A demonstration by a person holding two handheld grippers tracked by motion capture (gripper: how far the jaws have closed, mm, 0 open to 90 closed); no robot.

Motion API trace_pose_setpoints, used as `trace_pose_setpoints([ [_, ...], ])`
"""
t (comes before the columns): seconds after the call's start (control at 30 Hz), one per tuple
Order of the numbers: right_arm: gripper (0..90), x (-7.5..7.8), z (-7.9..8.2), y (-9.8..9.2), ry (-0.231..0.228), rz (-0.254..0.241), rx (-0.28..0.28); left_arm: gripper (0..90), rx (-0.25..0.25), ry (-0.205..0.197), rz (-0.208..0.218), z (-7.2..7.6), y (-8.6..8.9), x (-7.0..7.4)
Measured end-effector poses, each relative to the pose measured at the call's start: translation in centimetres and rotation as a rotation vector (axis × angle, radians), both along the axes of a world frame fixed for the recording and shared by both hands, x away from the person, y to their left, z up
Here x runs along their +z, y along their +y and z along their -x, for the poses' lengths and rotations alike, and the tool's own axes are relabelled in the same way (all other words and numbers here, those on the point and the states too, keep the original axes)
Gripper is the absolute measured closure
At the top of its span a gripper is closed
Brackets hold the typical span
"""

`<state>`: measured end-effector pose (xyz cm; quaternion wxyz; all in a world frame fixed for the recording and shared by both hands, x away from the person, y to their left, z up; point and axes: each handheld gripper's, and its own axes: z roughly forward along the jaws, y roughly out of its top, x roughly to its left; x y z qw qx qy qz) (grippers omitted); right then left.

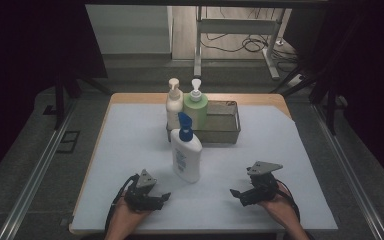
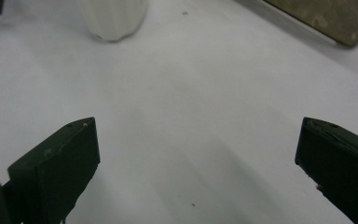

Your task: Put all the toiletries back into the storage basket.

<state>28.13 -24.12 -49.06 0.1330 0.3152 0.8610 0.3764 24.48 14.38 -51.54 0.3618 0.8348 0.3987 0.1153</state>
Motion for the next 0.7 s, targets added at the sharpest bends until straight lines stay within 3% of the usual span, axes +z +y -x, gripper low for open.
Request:
trace_pose_setpoints([
  [0.2,0.0,0.9,0.0,1.0,-0.008,-0.022,0.029,14.2,0.042,-0.015,-0.035,0.4,0.2,-0.4],
  [0.7,0.0,2.9,-0.8,4.0,-0.017,-0.064,0.091,12.5,0.076,-0.03,-0.058,0.7,0.4,-0.8],
])
